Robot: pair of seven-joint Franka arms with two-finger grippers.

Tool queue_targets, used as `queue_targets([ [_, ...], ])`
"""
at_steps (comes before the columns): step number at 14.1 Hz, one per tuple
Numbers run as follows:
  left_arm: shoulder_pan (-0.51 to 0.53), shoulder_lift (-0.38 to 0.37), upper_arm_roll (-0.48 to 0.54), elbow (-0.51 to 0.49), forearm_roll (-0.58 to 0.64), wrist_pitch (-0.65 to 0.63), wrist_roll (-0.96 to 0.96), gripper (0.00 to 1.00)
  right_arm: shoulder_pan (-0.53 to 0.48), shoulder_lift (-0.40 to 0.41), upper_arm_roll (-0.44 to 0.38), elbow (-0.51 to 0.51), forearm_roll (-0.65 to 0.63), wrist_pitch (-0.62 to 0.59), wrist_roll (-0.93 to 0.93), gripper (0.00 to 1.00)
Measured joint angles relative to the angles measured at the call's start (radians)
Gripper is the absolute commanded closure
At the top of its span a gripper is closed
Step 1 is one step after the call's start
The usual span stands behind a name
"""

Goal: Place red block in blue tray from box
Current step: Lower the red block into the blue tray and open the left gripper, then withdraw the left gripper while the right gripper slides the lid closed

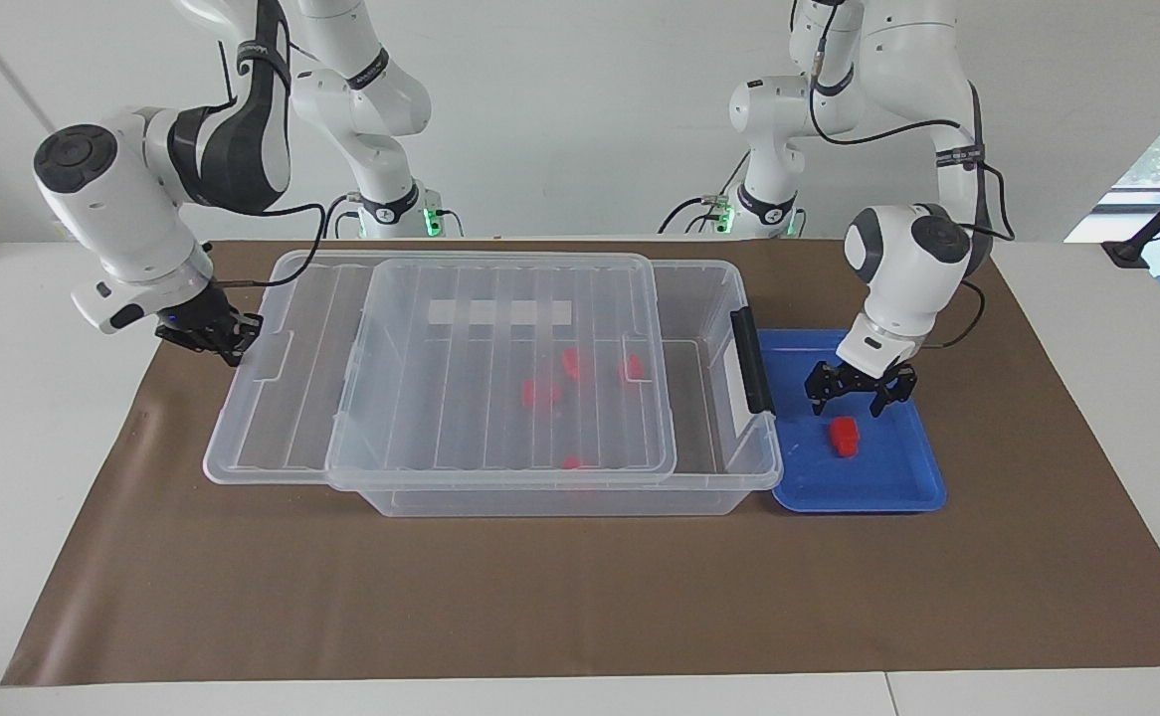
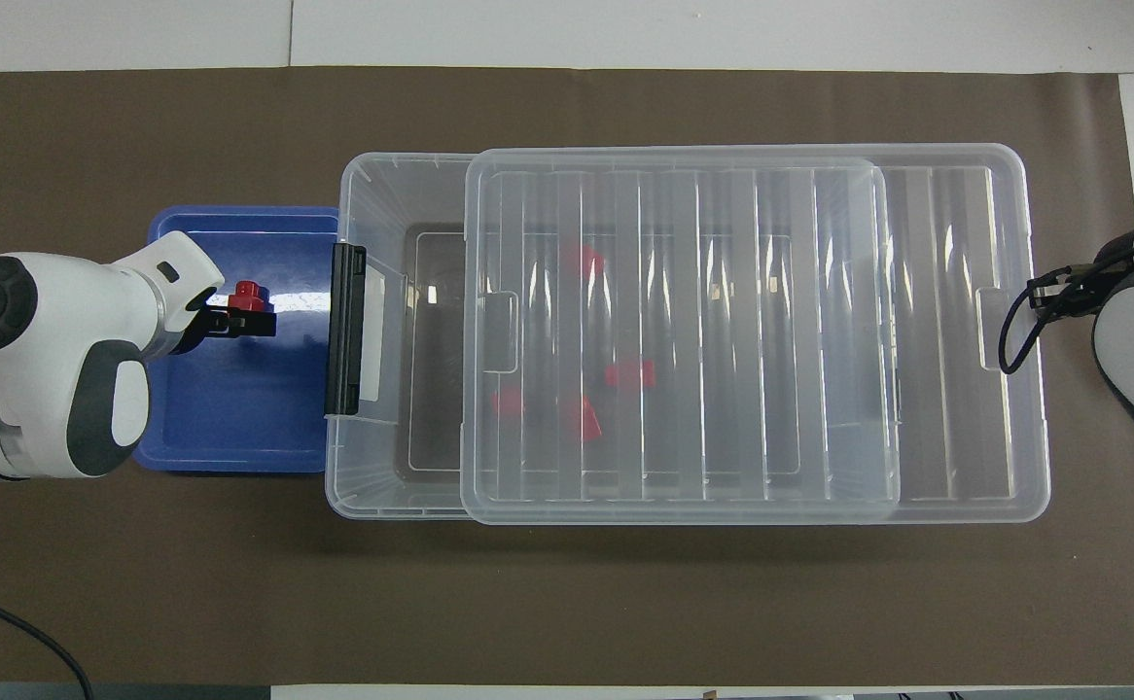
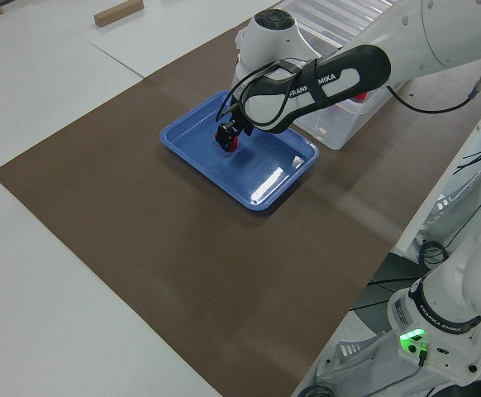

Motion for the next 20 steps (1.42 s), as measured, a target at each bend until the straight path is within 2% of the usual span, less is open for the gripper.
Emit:
queue_targets([
  [5,0.000,-0.102,0.000,0.204,0.000,-0.364,-0.002,0.00,0.000,-0.001,0.040,-0.003,0.000,0.000,0.067,1.00],
  [12,0.001,-0.100,0.000,0.517,0.000,-0.677,-0.004,0.00,0.000,-0.001,0.102,-0.005,0.000,0.000,0.176,1.00],
  [15,0.005,-0.086,0.004,0.582,0.000,-0.758,-0.004,0.00,0.000,-0.001,0.142,-0.005,0.000,0.000,0.242,1.00],
  [20,0.008,-0.085,0.005,0.592,0.000,-0.820,-0.005,0.00,0.001,-0.002,0.187,-0.009,-0.002,0.000,0.318,1.00],
])
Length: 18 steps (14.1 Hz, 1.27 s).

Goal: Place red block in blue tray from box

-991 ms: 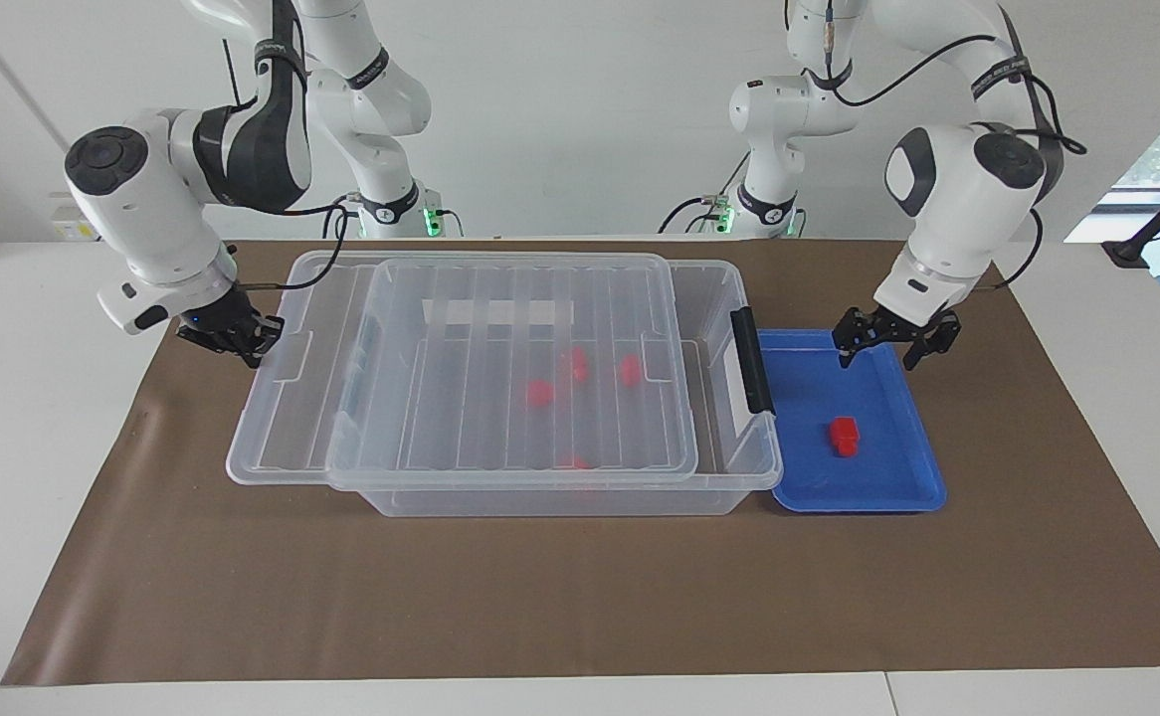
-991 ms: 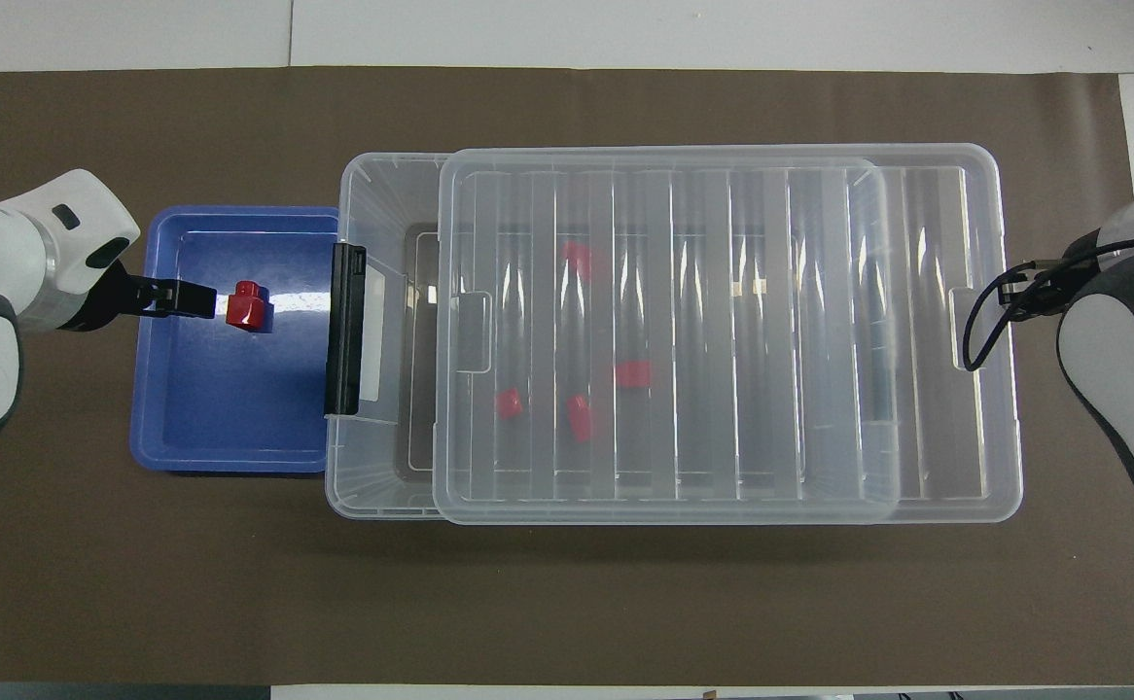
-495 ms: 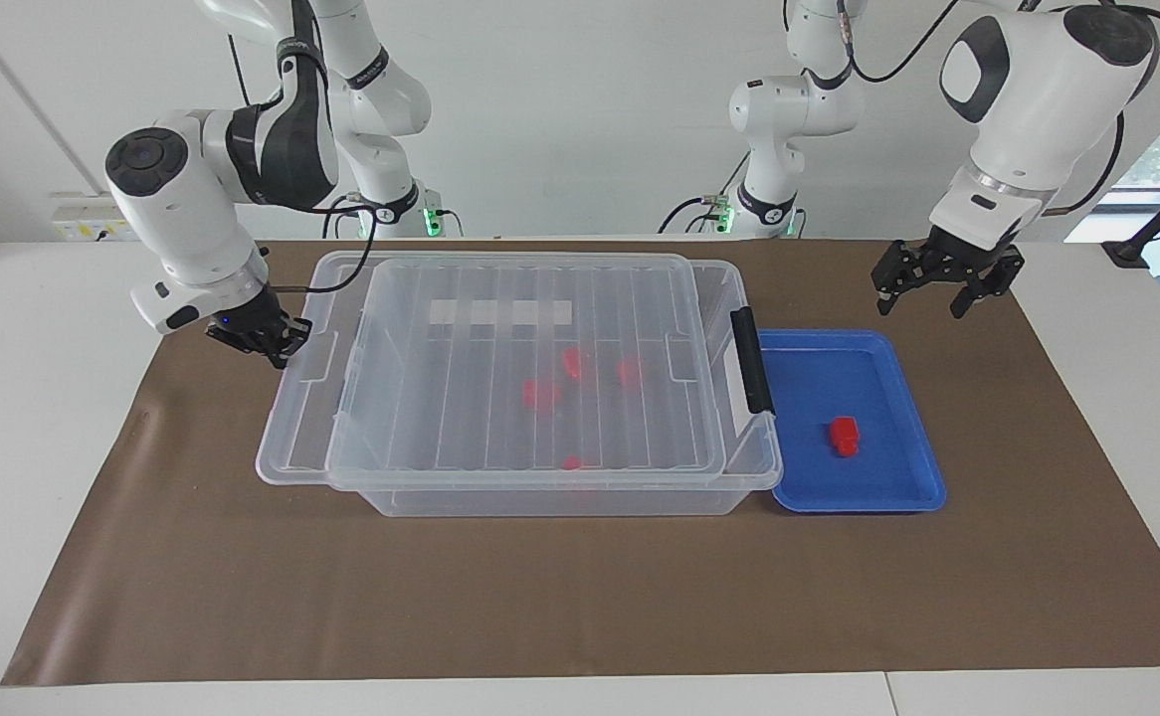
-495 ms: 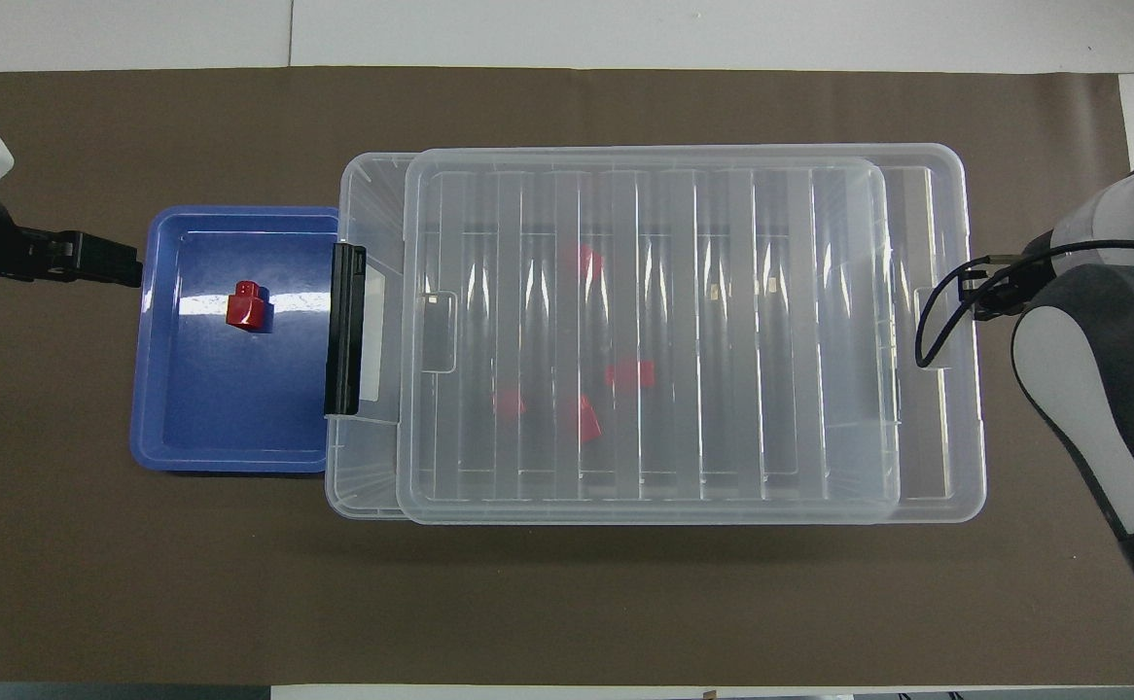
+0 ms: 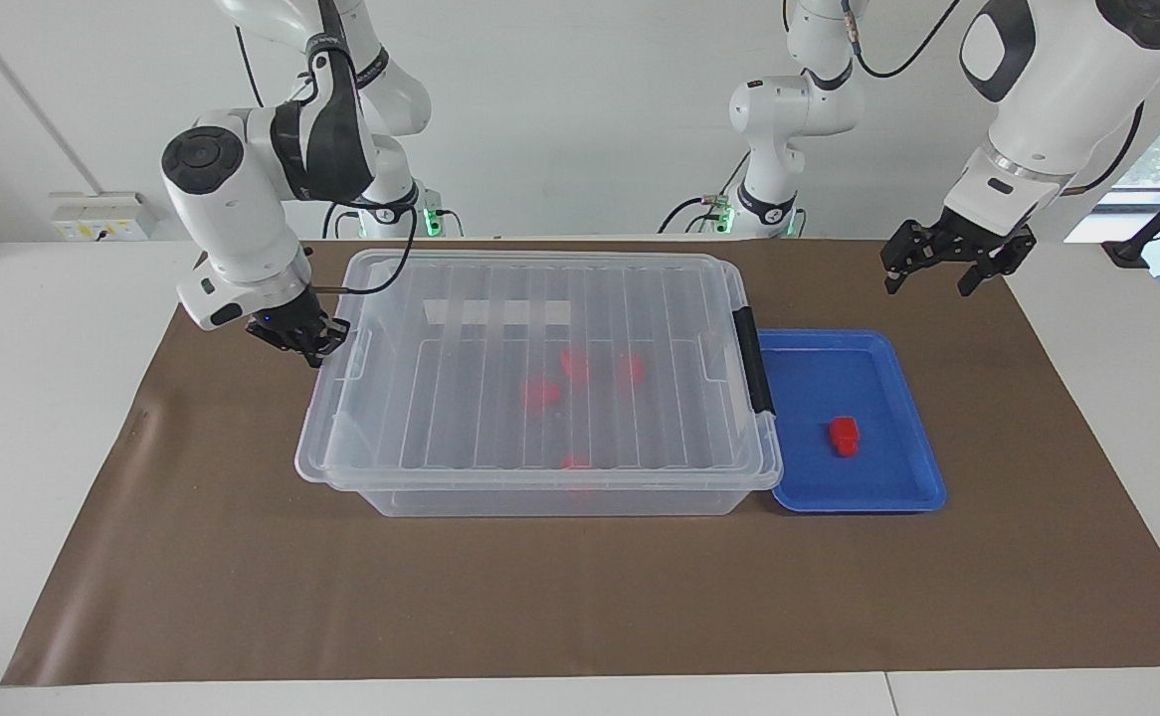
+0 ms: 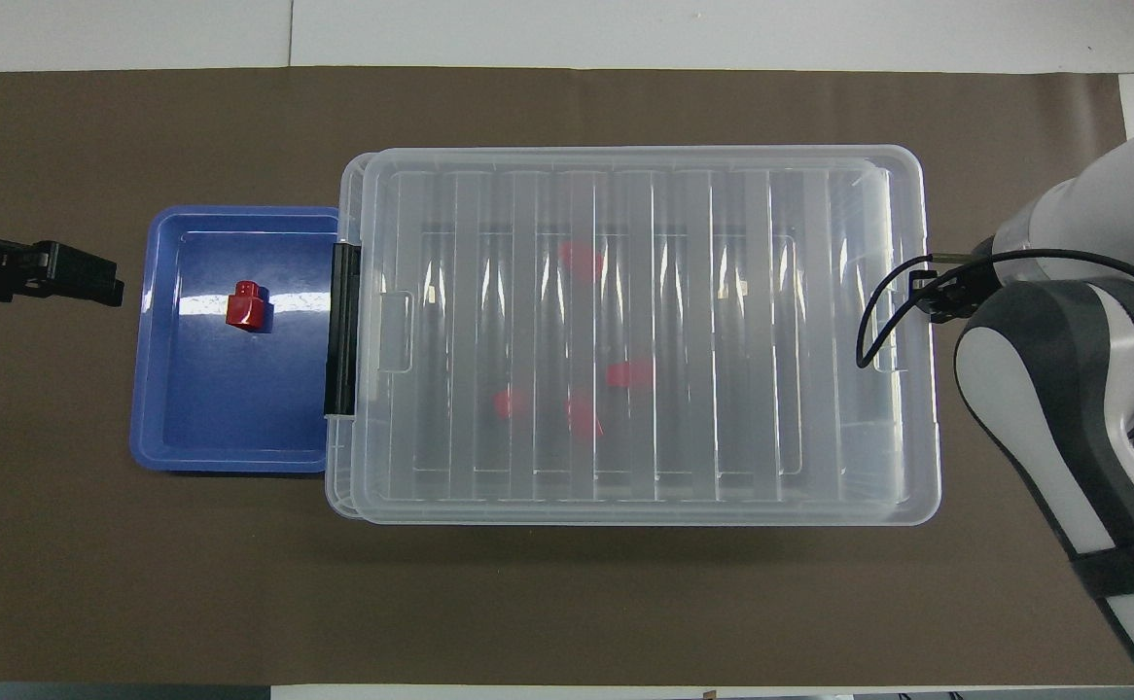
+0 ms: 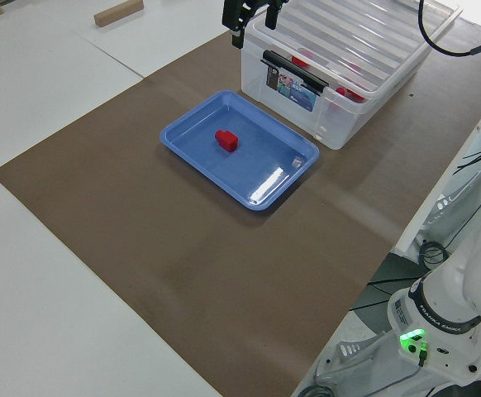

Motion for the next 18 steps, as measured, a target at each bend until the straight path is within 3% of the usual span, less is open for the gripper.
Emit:
queue_targets([
  [10,0.007,0.000,0.001,-0.005,0.000,-0.006,0.000,0.00,0.000,0.000,0.002,-0.001,0.000,0.000,0.002,1.00],
  [13,0.007,0.000,0.001,-0.005,0.000,-0.006,0.000,0.00,-0.001,0.001,-0.002,0.039,0.000,-0.056,0.002,1.00],
  [14,0.007,0.000,0.001,-0.005,0.000,-0.006,0.000,0.00,-0.002,0.001,-0.007,0.068,0.000,-0.092,0.002,0.84],
  [15,0.007,0.000,0.001,-0.005,0.000,-0.006,0.000,0.00,-0.002,0.001,-0.015,0.095,0.001,-0.127,0.002,0.51],
  [16,0.007,0.000,0.001,-0.005,0.000,-0.006,0.000,0.00,-0.002,0.001,-0.024,0.119,0.002,-0.159,0.002,0.01],
  [18,0.007,0.000,0.001,-0.005,0.000,-0.006,0.000,0.00,-0.003,0.002,-0.038,0.158,0.002,-0.228,-0.001,0.00],
])
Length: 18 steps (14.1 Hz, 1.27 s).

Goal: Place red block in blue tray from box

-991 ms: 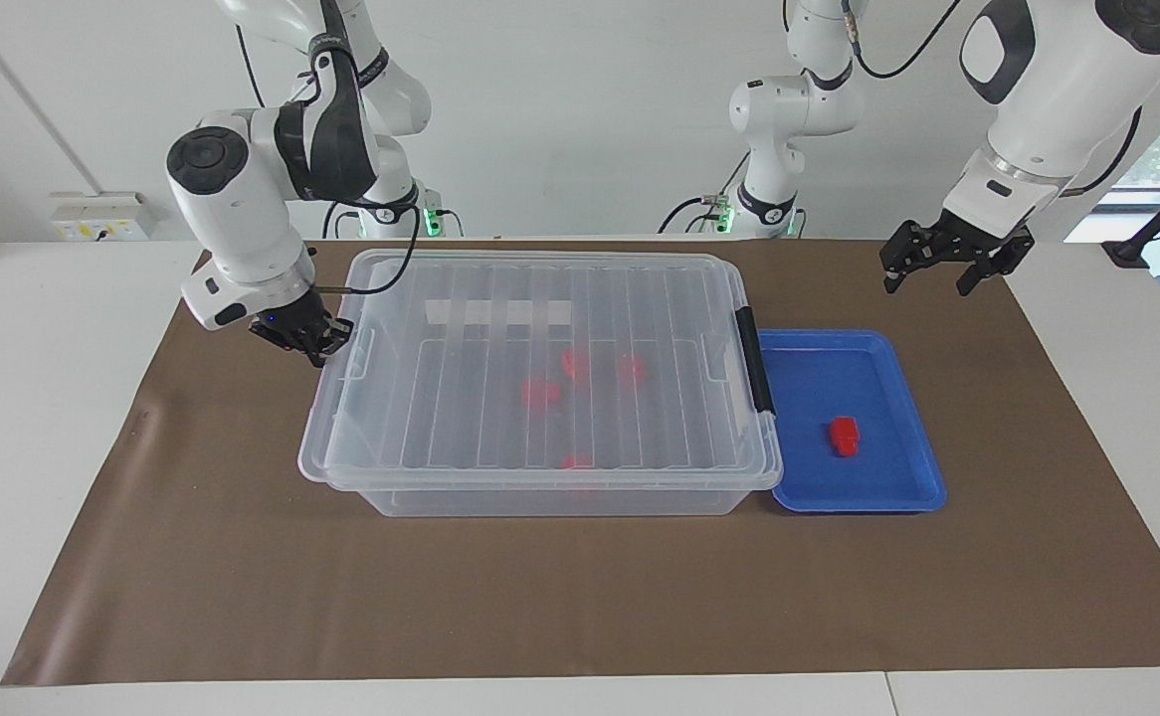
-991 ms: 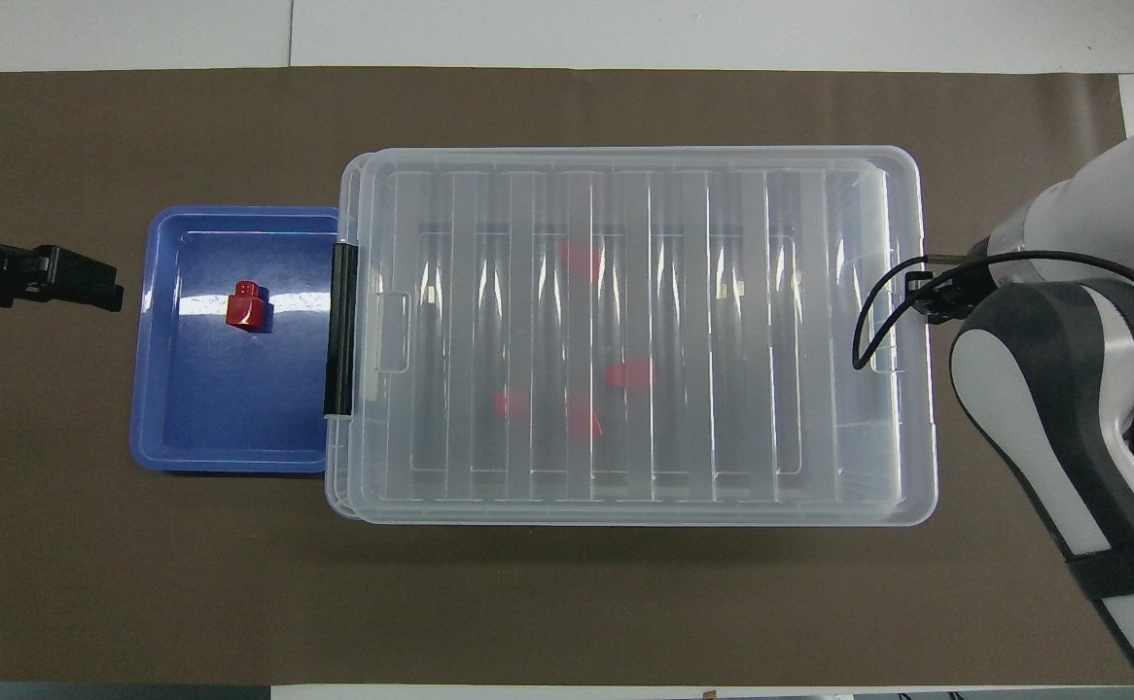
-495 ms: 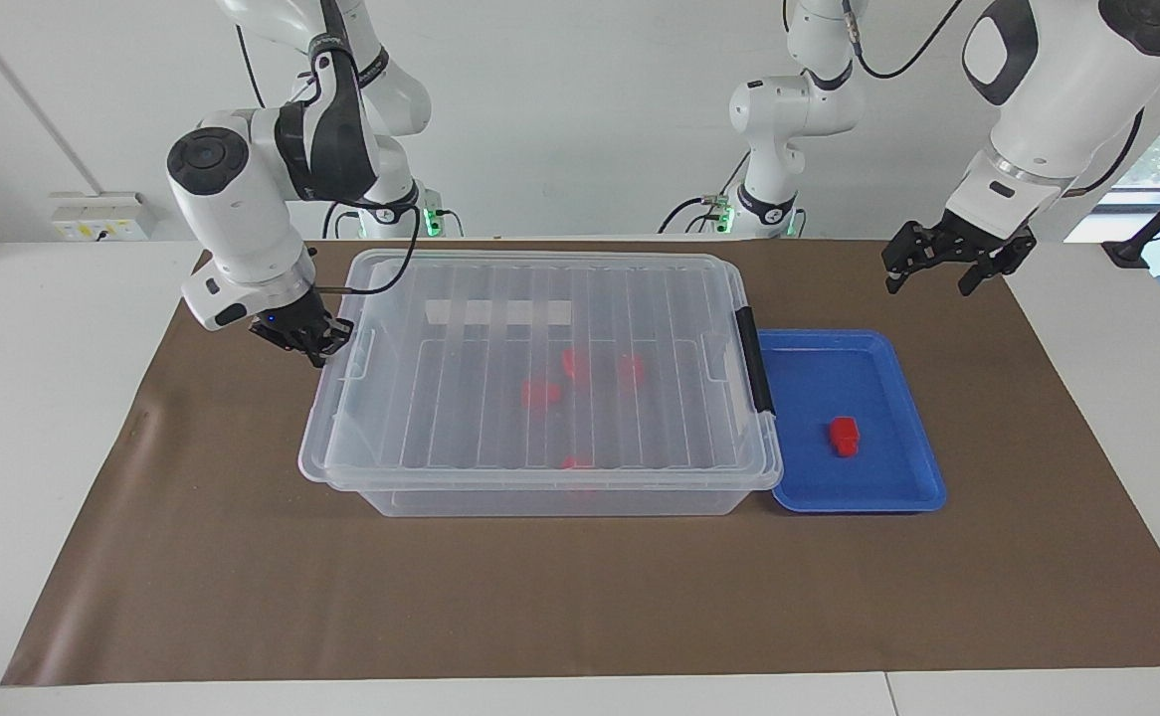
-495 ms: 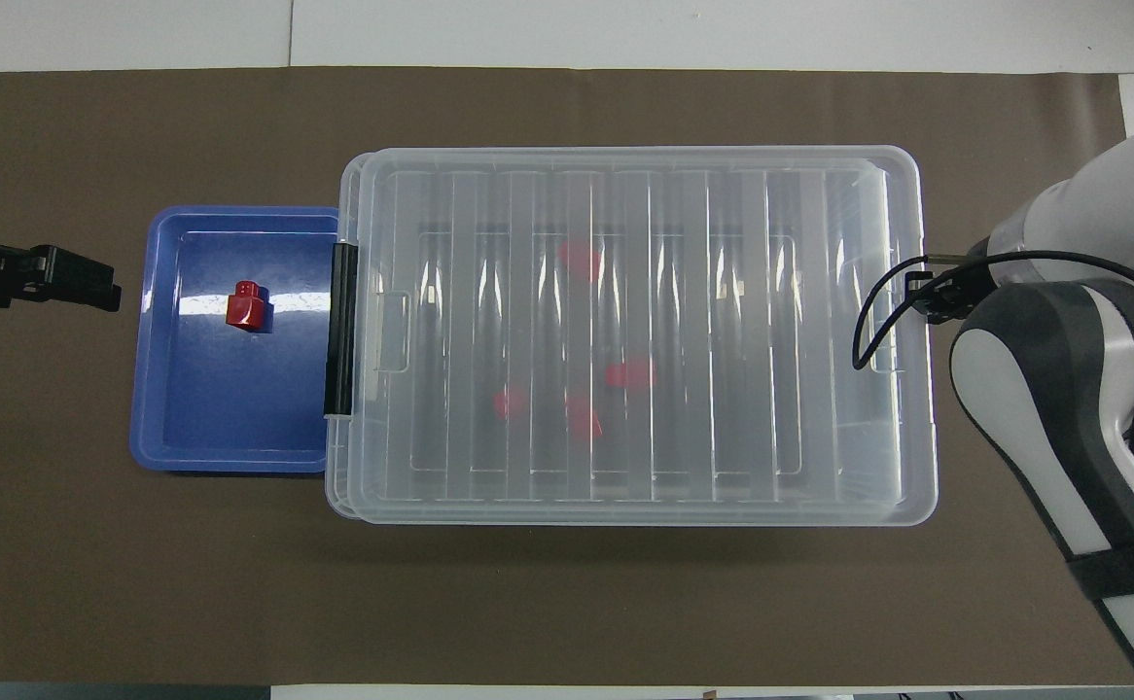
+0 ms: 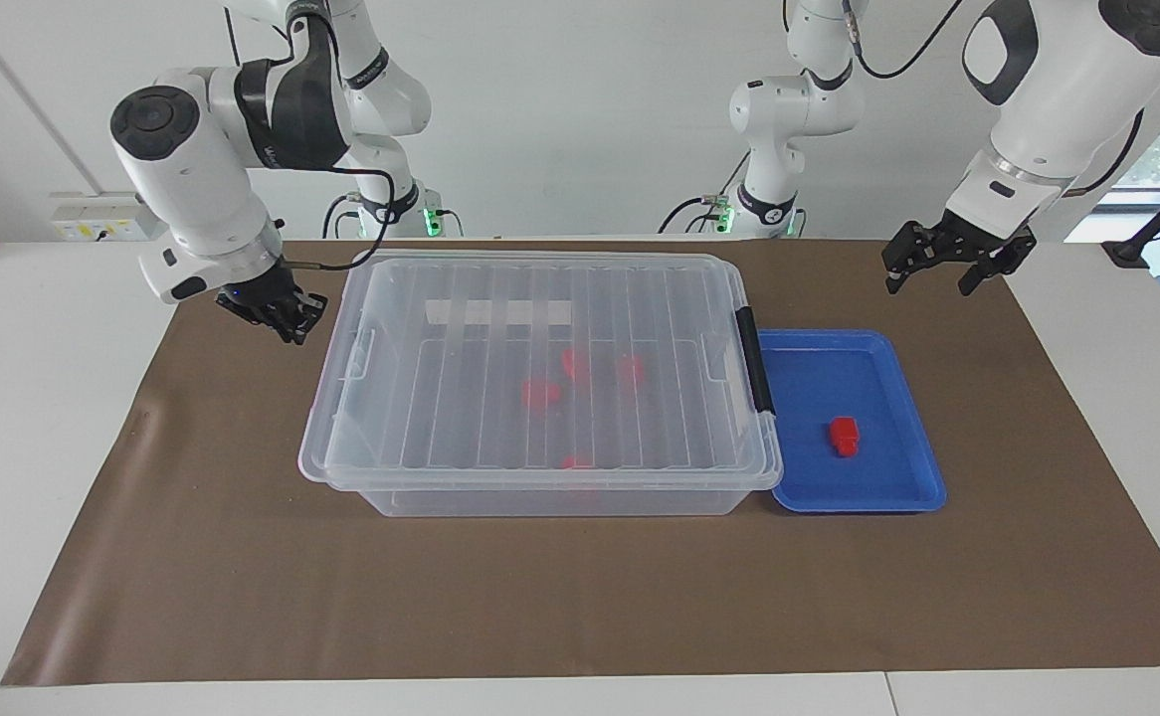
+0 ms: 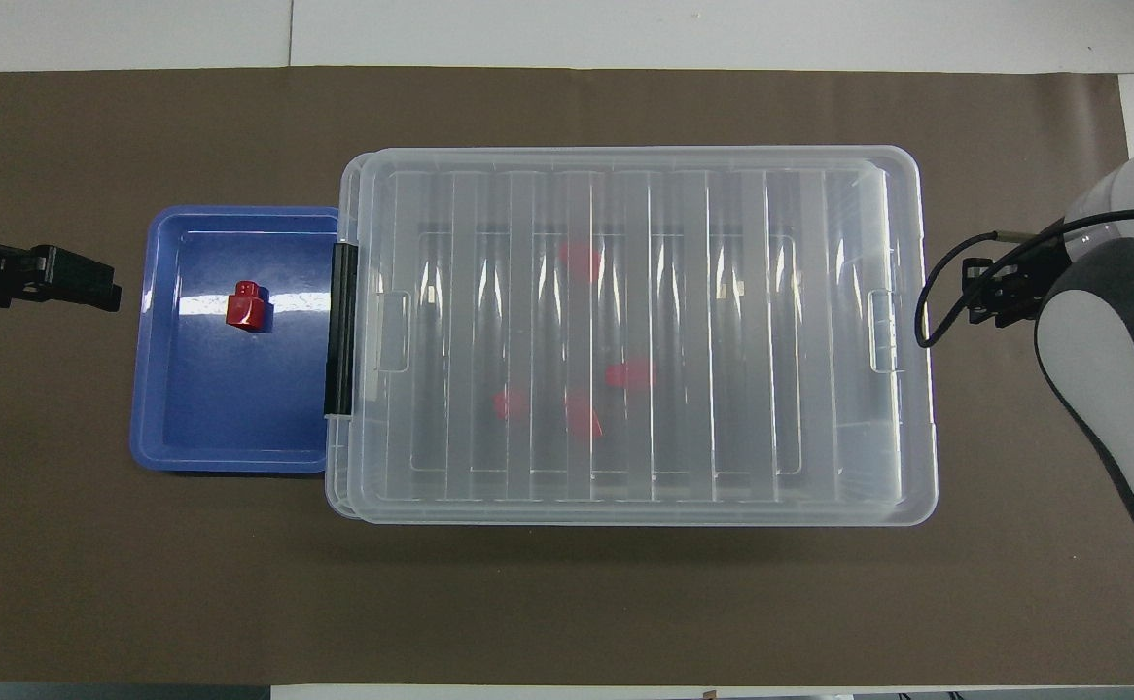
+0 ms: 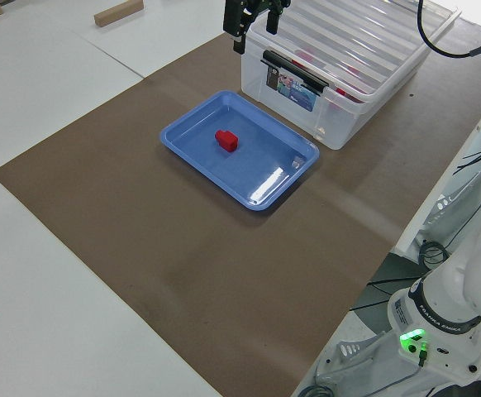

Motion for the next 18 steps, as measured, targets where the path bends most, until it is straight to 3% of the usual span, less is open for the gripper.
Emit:
queue_targets([
  [4,0.000,0.000,0.000,0.000,0.000,0.000,0.000,0.00,0.000,-0.002,-0.011,0.117,-0.001,-0.126,-0.049,0.00],
  [7,0.000,0.000,0.000,0.000,0.000,0.000,0.000,0.00,0.000,-0.009,-0.065,0.174,-0.001,-0.175,-0.131,0.00],
  [11,0.000,0.000,0.000,0.000,0.000,0.000,0.000,0.00,-0.001,-0.018,-0.140,0.178,0.003,-0.171,-0.210,0.00],
  [18,0.000,0.000,0.000,0.000,0.000,0.000,0.000,0.00,0.012,-0.018,-0.107,0.177,0.004,-0.146,-0.210,0.00],
])
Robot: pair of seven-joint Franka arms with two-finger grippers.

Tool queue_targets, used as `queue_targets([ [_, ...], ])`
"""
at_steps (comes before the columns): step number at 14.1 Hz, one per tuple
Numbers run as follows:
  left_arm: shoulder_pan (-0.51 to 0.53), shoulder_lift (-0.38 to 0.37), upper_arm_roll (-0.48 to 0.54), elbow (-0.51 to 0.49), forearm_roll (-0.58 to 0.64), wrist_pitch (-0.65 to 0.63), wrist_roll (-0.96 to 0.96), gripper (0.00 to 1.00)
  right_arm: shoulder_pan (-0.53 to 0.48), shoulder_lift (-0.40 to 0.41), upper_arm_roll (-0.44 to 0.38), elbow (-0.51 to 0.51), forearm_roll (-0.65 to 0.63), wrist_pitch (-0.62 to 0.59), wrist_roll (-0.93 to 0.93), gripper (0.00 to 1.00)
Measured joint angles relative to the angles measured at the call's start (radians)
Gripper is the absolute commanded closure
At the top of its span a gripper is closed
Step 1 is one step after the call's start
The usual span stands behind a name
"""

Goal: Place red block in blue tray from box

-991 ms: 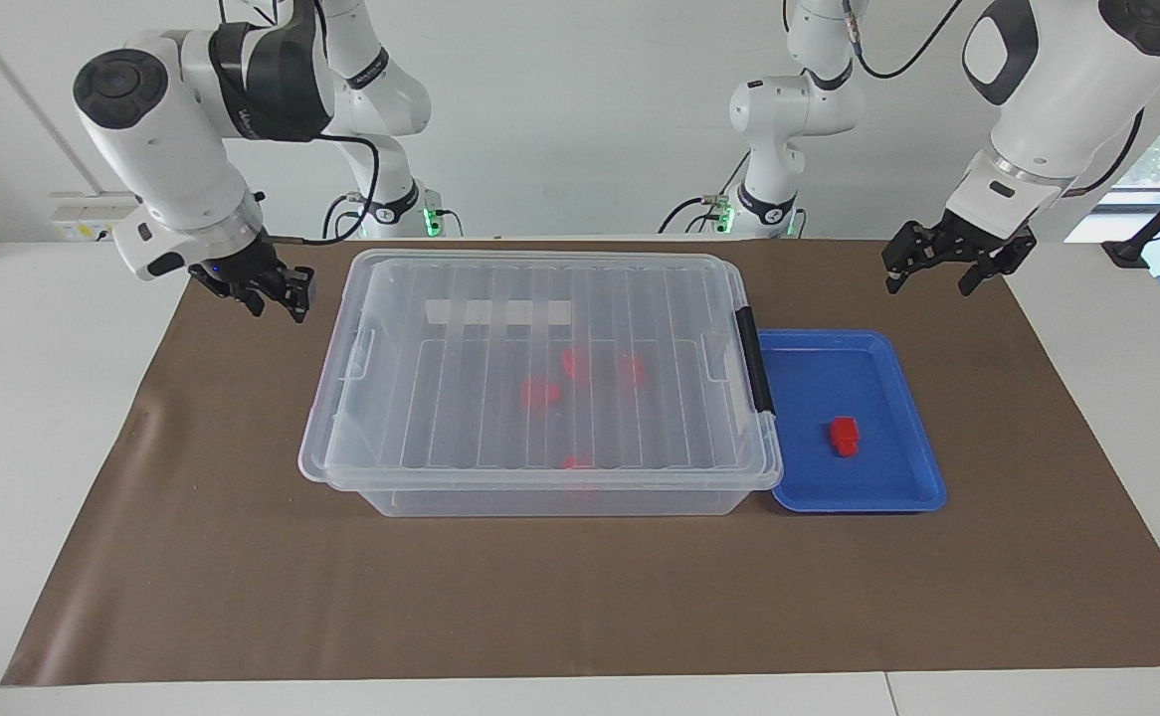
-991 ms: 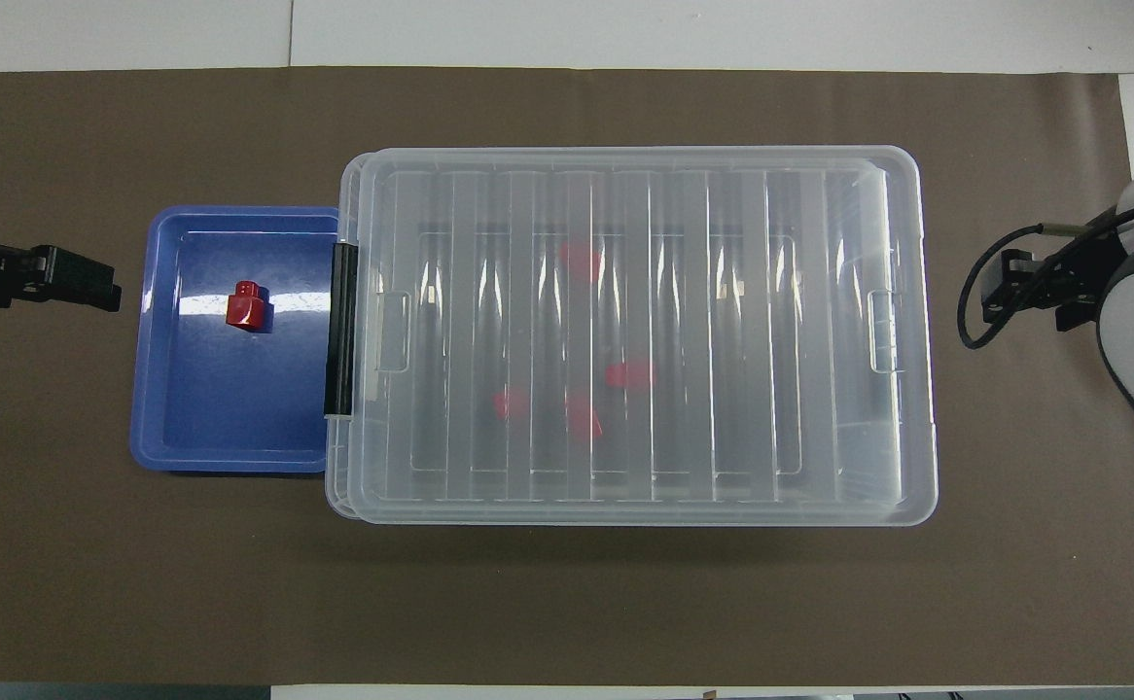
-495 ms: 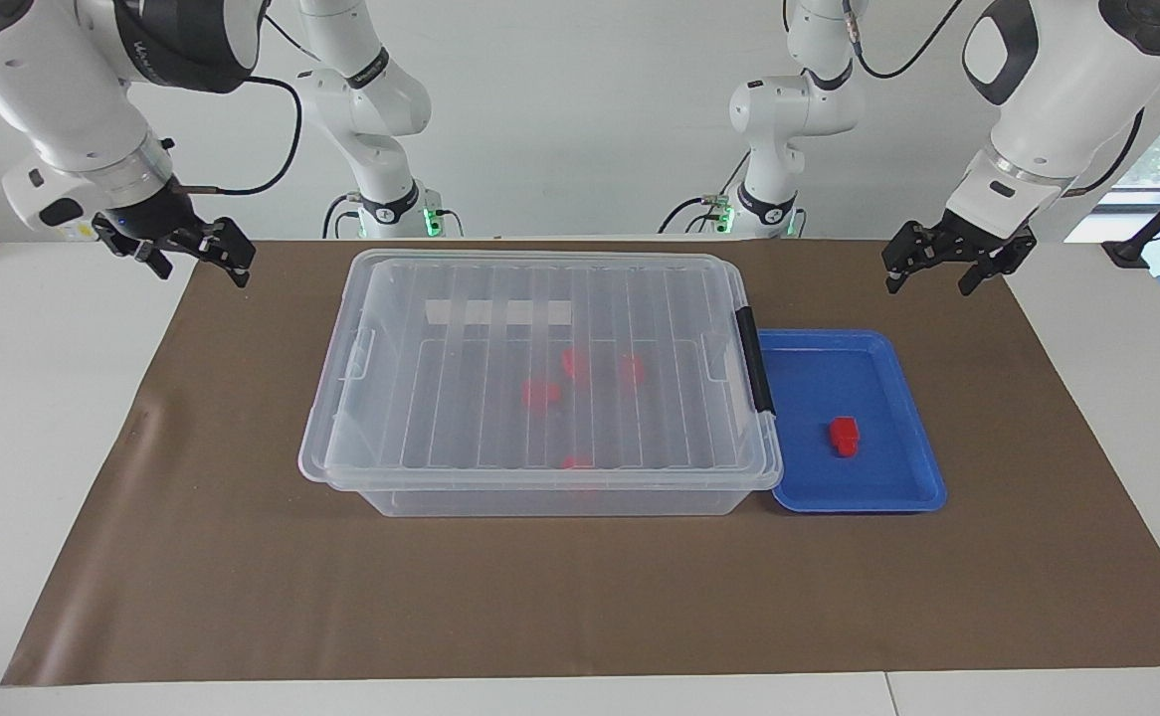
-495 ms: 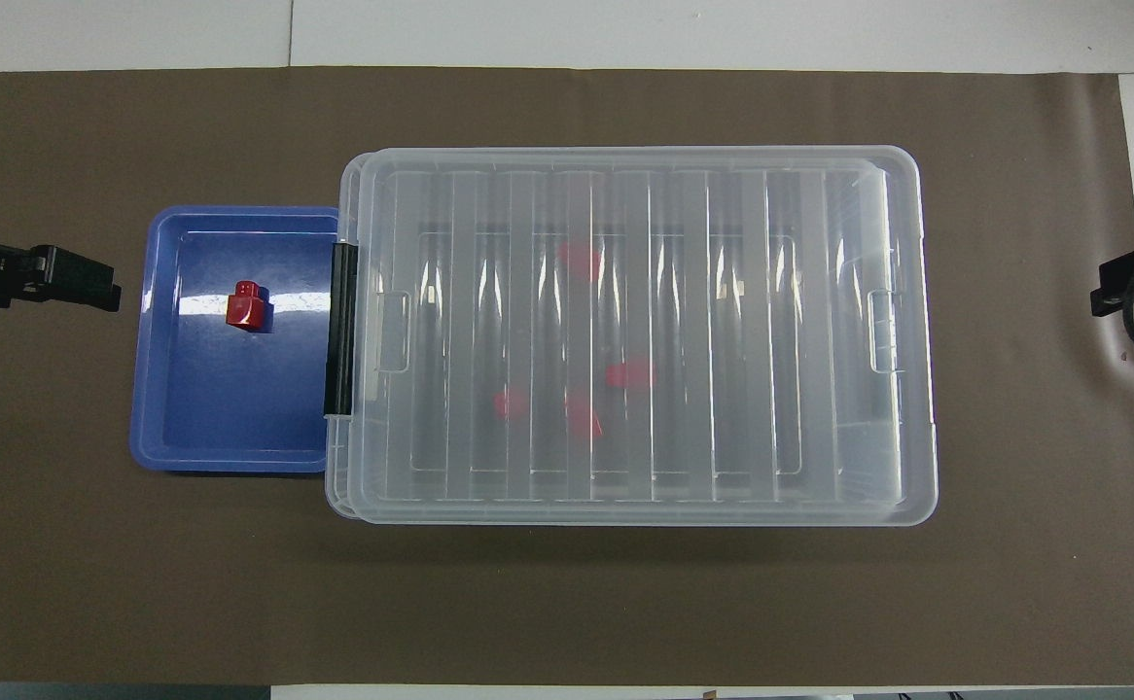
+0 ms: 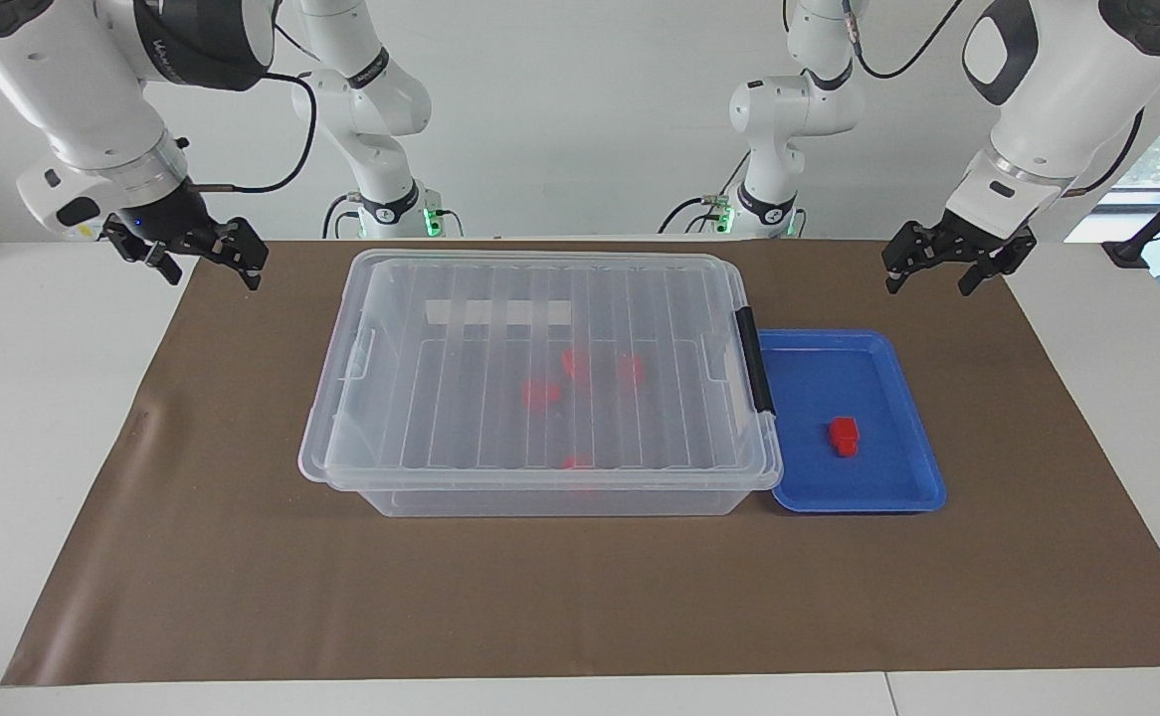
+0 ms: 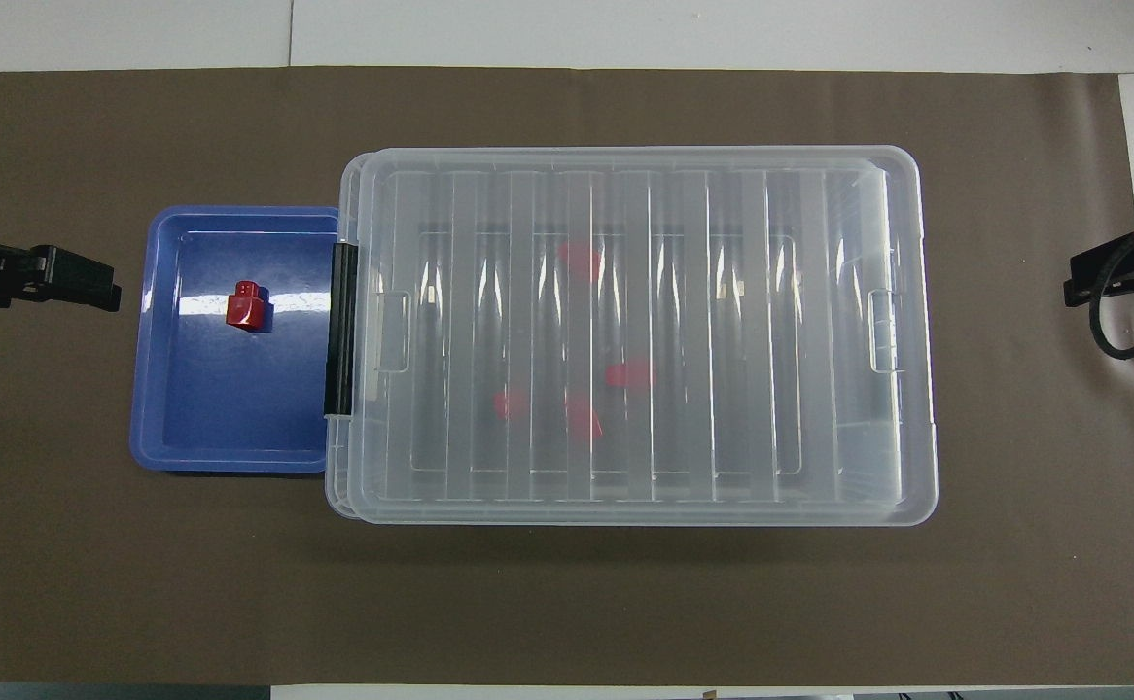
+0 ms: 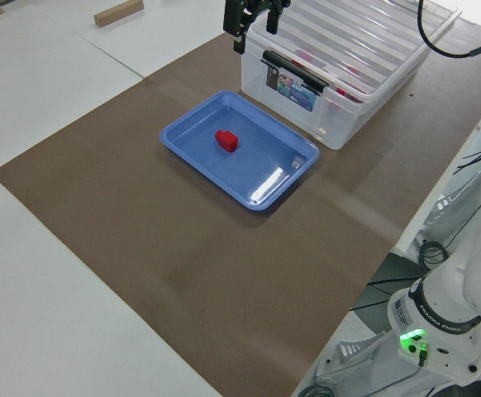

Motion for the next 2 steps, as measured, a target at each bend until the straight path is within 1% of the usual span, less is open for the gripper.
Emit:
queue_targets([
  [2,0.000,0.000,0.000,0.000,0.000,0.000,0.000,0.00,0.000,0.000,0.000,0.000,0.000,0.000,0.000,0.00],
])
